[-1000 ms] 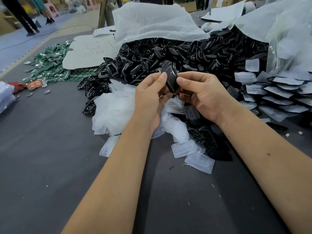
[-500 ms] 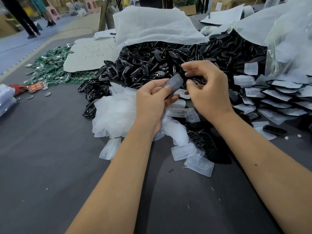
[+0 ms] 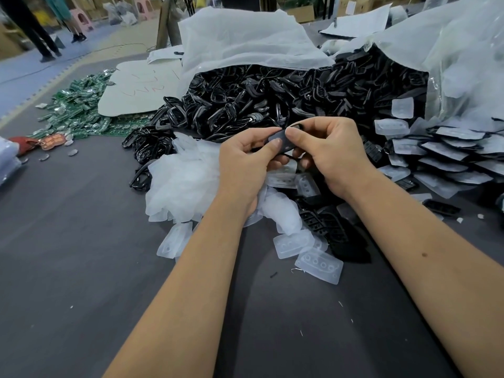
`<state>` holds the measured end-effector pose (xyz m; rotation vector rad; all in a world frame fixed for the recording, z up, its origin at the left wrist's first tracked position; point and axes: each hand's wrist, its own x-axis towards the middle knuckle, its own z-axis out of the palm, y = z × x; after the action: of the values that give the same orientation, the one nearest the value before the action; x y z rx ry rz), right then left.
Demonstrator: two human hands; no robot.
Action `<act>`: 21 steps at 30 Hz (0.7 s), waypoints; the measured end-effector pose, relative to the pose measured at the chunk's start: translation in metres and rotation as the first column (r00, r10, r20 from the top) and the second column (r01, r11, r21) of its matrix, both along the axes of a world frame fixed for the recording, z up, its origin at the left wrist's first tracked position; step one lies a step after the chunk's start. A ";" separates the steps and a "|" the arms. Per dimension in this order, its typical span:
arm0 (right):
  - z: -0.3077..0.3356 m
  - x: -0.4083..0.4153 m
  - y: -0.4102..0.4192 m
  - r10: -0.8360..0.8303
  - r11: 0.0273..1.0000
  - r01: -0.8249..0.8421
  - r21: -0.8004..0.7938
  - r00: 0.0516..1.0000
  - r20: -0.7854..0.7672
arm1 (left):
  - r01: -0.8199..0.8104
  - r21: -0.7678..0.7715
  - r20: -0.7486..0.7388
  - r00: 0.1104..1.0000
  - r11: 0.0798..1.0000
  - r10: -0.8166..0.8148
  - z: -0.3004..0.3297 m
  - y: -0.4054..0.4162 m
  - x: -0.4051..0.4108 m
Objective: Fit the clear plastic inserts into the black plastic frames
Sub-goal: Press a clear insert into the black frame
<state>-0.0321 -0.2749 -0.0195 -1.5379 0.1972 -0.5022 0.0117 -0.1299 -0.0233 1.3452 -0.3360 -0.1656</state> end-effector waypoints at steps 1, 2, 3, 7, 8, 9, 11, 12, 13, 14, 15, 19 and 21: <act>0.001 0.000 0.000 0.002 1.000 -0.002 0.007 1.000 -0.005 | 0.000 -0.006 -0.006 1.000 1.000 0.000 0.000 0.000 0.000; 0.001 0.000 0.000 0.009 1.000 -0.009 0.012 1.000 -0.011 | 0.000 -0.010 -0.010 1.000 1.000 0.000 0.000 0.000 0.000; 0.001 -0.001 -0.001 0.022 1.000 -0.022 0.018 1.000 -0.018 | -0.001 -0.012 -0.013 1.000 1.000 0.001 0.001 -0.001 -0.001; 0.002 -0.001 -0.001 0.086 0.995 -0.084 0.054 0.996 -0.021 | -0.017 -0.012 -0.031 0.999 1.000 0.017 0.001 -0.001 -0.001; 0.002 -0.001 -0.001 0.097 0.994 -0.096 0.060 0.995 -0.017 | -0.018 -0.010 -0.036 0.999 1.000 0.018 0.001 -0.001 0.000; 0.002 -0.001 -0.001 0.105 0.993 -0.104 0.060 0.994 -0.013 | -0.018 -0.010 -0.041 0.999 1.000 0.018 0.002 0.000 0.000; 0.001 -0.001 -0.001 0.098 0.995 -0.097 0.031 0.995 -0.012 | -0.015 -0.007 -0.036 0.999 1.000 0.014 0.001 0.000 0.001; 0.001 0.000 0.000 0.083 0.997 -0.083 0.005 0.996 -0.015 | -0.013 -0.001 -0.028 1.000 1.000 0.013 0.001 0.000 0.001; 0.000 0.000 -0.001 0.067 0.998 -0.067 -0.020 0.998 -0.019 | -0.013 0.006 -0.020 1.000 1.000 0.013 0.001 0.000 0.001; 0.000 0.000 -0.001 0.056 0.998 -0.056 -0.038 0.998 -0.024 | -0.013 0.015 -0.014 1.000 1.000 0.013 0.000 0.000 0.001; -0.001 0.000 -0.001 0.051 0.998 -0.053 -0.046 0.998 -0.028 | -0.014 0.023 -0.009 1.000 1.000 0.014 0.000 0.000 0.002; -0.001 0.001 0.000 0.085 0.995 -0.086 -0.046 0.996 -0.035 | -0.013 0.037 -0.007 1.000 0.999 0.013 -0.001 0.000 0.002; -0.001 0.001 -0.001 0.093 0.994 -0.094 -0.048 0.995 -0.036 | -0.015 0.038 -0.001 1.000 0.999 0.015 -0.002 0.000 0.003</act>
<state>-0.0312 -0.2757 -0.0206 -1.5964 0.1385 -0.4101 0.0143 -0.1298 -0.0253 1.3852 -0.3233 -0.1608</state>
